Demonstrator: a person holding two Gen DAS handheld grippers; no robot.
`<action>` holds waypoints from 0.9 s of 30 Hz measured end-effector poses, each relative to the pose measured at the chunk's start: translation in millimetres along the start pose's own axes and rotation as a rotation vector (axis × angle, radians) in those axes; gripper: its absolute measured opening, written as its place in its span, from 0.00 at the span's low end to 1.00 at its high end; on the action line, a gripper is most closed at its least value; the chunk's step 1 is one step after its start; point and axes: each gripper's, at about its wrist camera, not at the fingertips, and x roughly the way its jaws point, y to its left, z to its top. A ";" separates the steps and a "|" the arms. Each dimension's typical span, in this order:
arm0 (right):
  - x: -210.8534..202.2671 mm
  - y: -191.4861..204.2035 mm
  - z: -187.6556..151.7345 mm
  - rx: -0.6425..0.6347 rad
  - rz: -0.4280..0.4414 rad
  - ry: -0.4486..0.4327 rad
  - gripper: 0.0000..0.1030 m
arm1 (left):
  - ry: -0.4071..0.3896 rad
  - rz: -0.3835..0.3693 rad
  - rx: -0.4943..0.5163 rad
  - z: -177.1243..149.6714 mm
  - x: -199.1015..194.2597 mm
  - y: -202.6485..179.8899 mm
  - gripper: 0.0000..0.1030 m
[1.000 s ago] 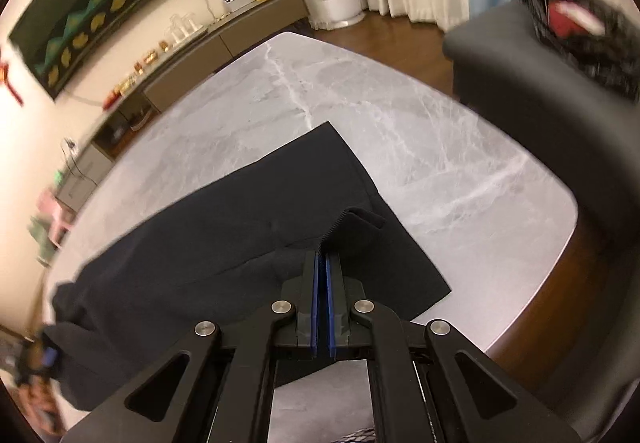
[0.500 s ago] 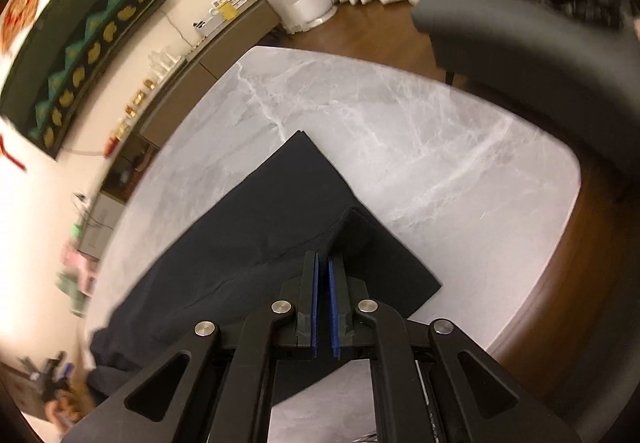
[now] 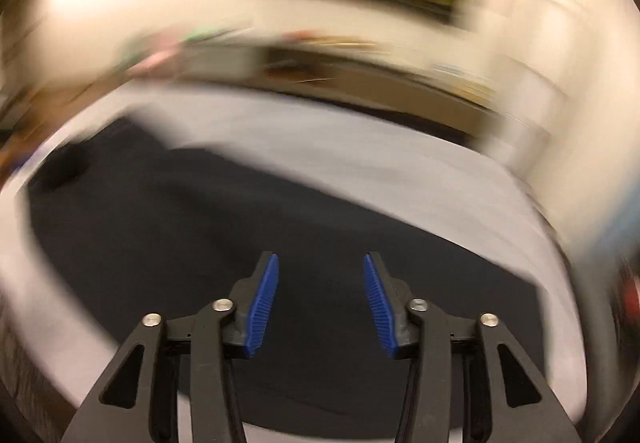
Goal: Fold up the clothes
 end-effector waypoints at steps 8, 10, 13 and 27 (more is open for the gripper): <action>95.9 208.7 89.6 -0.628 0.136 -0.061 0.66 | -0.052 -0.024 -0.083 23.3 -14.1 16.6 0.60; 121.7 229.9 111.0 -0.665 0.128 -0.049 0.66 | -0.048 -0.045 -0.106 28.0 -12.1 21.4 0.60; 168.8 220.7 149.1 -0.546 0.243 0.099 0.03 | -0.048 -0.036 -0.103 32.4 -8.0 20.8 0.60; 288.0 50.9 132.1 0.509 0.564 0.461 0.02 | 0.073 0.038 0.244 -9.7 43.6 -51.5 0.64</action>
